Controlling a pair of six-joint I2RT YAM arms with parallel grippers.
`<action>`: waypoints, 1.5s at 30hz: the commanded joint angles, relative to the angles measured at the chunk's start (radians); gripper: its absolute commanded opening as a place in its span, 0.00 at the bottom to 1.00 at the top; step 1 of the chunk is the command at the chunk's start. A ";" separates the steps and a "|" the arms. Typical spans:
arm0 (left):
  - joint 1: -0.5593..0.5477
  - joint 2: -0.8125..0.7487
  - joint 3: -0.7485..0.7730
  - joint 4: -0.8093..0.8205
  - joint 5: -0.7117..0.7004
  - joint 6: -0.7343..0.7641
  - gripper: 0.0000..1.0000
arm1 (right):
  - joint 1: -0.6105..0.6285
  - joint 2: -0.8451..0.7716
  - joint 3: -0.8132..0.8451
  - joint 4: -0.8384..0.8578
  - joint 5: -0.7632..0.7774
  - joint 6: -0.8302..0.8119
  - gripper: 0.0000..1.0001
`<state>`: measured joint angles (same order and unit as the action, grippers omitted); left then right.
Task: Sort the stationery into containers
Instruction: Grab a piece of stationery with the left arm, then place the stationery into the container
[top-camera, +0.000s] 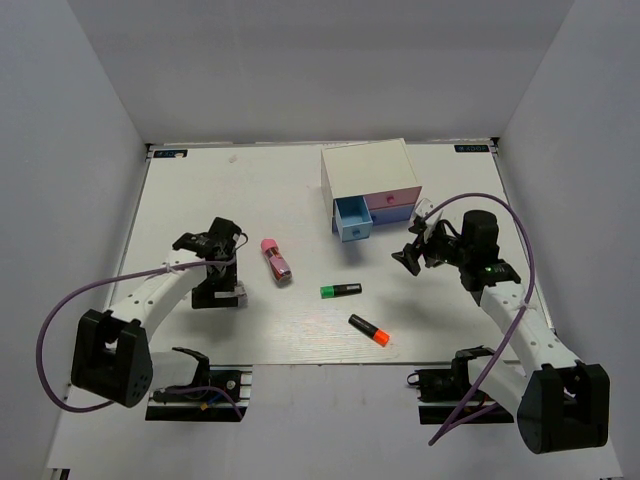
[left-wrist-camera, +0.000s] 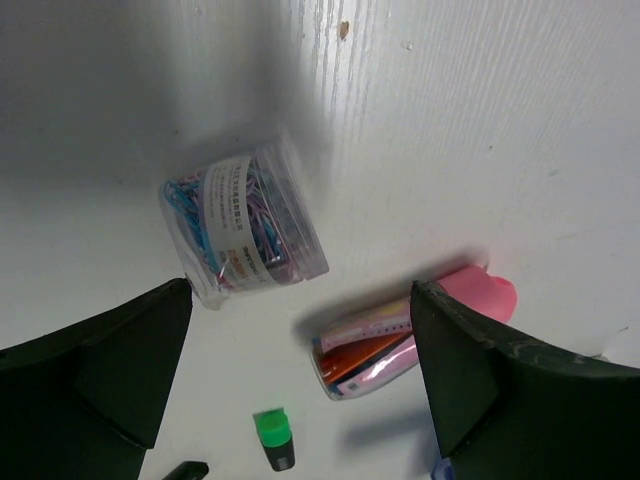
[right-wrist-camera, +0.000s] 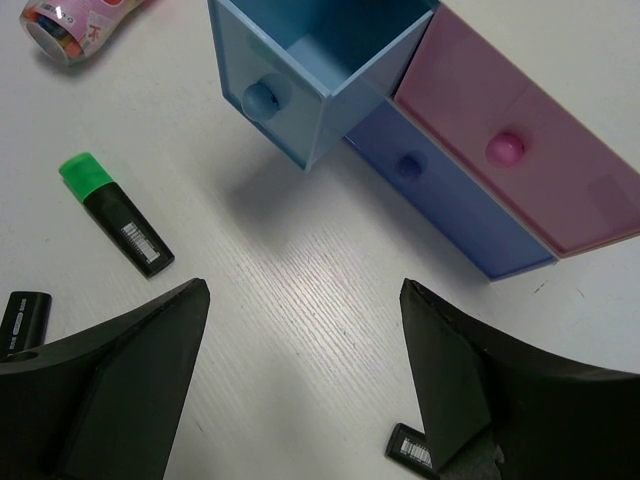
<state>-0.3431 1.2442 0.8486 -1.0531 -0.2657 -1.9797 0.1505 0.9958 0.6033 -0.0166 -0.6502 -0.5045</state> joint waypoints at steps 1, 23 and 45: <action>0.025 0.031 -0.042 0.054 0.012 -0.045 1.00 | -0.008 0.012 0.019 0.041 0.006 0.000 0.82; 0.085 0.107 0.085 0.153 0.017 0.269 0.01 | -0.005 0.009 0.039 0.021 0.026 -0.012 0.82; -0.105 0.678 1.148 0.351 0.637 1.374 0.00 | -0.005 0.069 0.092 0.033 0.024 0.024 0.75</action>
<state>-0.4145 1.9419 1.8847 -0.6361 0.3458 -0.7105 0.1505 1.0744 0.6586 -0.0151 -0.6296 -0.4965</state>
